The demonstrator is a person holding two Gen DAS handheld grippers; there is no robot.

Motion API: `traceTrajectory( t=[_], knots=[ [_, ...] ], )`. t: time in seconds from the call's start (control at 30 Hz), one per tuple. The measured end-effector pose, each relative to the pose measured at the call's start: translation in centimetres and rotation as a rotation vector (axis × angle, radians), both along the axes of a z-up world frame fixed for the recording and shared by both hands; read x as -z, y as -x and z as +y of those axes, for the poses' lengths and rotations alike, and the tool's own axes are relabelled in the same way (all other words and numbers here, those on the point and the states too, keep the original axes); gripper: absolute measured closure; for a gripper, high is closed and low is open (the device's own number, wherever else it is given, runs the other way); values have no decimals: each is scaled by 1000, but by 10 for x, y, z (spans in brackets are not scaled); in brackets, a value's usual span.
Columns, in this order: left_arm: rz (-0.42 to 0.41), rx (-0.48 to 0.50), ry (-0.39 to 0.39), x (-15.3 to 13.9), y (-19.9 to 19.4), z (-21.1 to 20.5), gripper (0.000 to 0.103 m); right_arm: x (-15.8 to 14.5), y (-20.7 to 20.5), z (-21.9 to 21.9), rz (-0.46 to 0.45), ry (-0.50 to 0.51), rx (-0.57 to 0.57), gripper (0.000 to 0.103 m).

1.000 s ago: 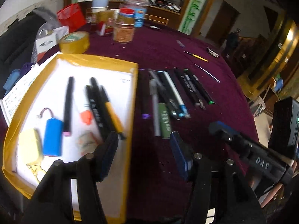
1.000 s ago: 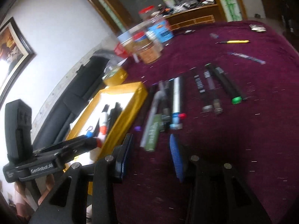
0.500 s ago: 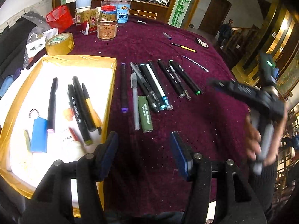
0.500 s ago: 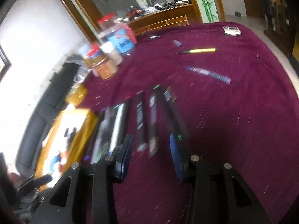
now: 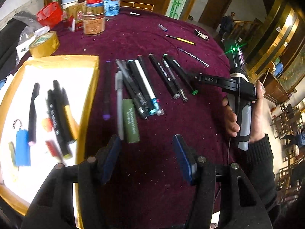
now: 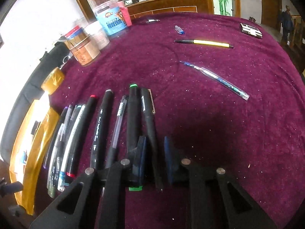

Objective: Organize rigid objects
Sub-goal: 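Grasp a black pen with the right tool while the left tool grasps a green-capped black marker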

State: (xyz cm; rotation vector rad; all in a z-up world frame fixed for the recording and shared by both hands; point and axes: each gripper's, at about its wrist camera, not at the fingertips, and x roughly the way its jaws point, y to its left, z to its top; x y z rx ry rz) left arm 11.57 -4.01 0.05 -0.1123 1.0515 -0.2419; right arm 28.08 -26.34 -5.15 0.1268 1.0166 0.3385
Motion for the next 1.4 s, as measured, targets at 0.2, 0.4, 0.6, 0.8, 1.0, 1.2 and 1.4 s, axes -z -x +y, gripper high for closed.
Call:
traceTrajectory(
  t=[0.2, 0.4, 0.6, 0.8, 1.0, 1.2, 1.4],
  knots=[
    [5, 31, -20, 2, -17, -23, 47, 1, -2, 15, -29, 77, -16, 86],
    [50, 64, -29, 5, -40, -43, 47, 1, -2, 3, 9, 43, -27, 93],
    [77, 99, -22, 2, -70, -72, 47, 0, 1, -33, 57, -39, 79, 95],
    [126, 96, -29, 14, -119, -105, 48, -12, 4, -71, 21, -116, 210, 95],
    [170, 66, 16, 30, -157, -123, 57, -15, 5, -84, 18, -159, 276, 95],
    [228, 26, -28, 50, -182, -135, 71, -19, 6, -86, 4, -177, 279, 95],
    [195, 26, -116, 60, -181, -143, 74, -20, 7, -81, -5, -170, 266, 95]
  ],
)
